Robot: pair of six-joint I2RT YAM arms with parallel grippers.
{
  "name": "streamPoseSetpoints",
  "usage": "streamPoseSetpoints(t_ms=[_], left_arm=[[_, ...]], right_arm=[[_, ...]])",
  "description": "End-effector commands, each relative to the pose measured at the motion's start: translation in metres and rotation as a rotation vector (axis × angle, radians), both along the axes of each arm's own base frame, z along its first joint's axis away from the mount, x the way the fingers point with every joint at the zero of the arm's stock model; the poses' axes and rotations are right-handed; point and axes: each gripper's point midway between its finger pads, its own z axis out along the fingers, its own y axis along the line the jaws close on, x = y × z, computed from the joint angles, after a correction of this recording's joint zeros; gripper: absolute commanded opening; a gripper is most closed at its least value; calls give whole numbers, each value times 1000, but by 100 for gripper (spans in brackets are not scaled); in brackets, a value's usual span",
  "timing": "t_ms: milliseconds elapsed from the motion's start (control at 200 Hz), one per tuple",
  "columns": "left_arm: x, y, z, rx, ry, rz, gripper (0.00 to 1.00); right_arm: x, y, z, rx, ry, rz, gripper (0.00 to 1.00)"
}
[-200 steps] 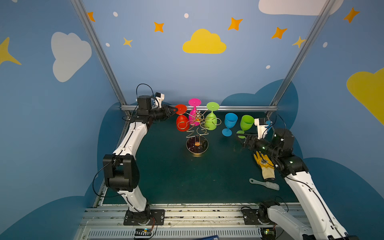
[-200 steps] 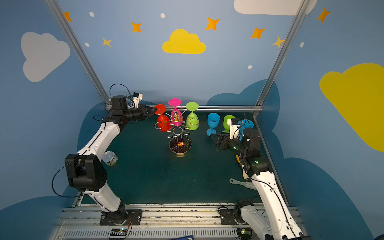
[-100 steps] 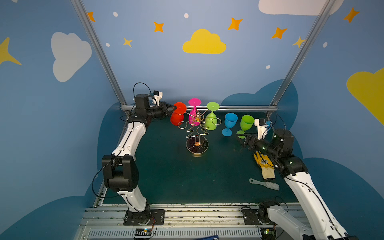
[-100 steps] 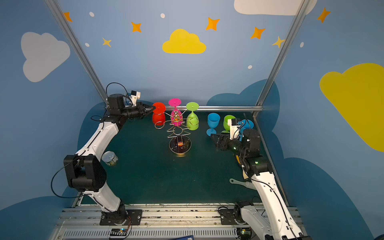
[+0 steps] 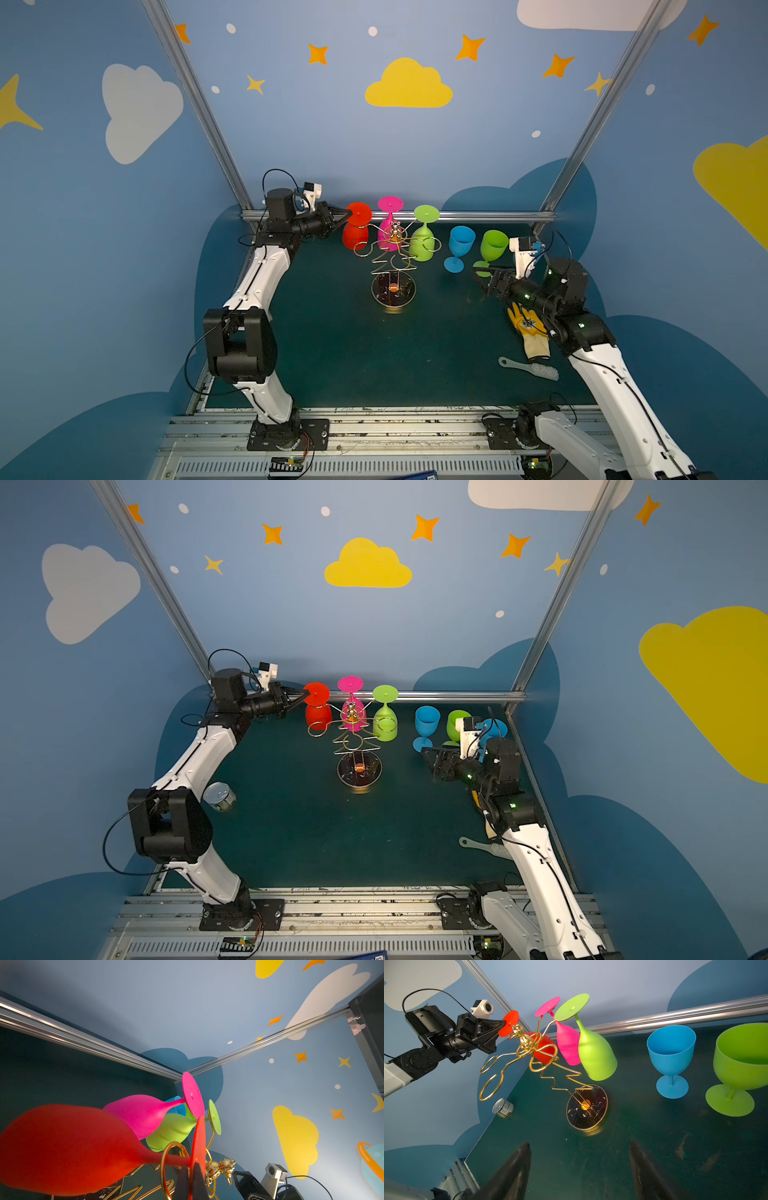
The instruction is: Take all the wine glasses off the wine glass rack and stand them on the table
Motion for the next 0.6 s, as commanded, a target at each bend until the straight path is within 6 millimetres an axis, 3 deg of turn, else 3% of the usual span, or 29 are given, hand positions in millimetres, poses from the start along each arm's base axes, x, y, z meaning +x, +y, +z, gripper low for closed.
streamPoseSetpoints(t_ms=[0,270,596], left_arm=[[-2,2,19,-19,-64,-8,4],[-8,-1,9,-15,-39,-18,4],[-19,-18,8,8,-47,-58,4]], right_arm=[[-1,2,6,7,-30,5,74],[0,2,6,9,-29,5,74],[0,3,7,15,-27,9,74]])
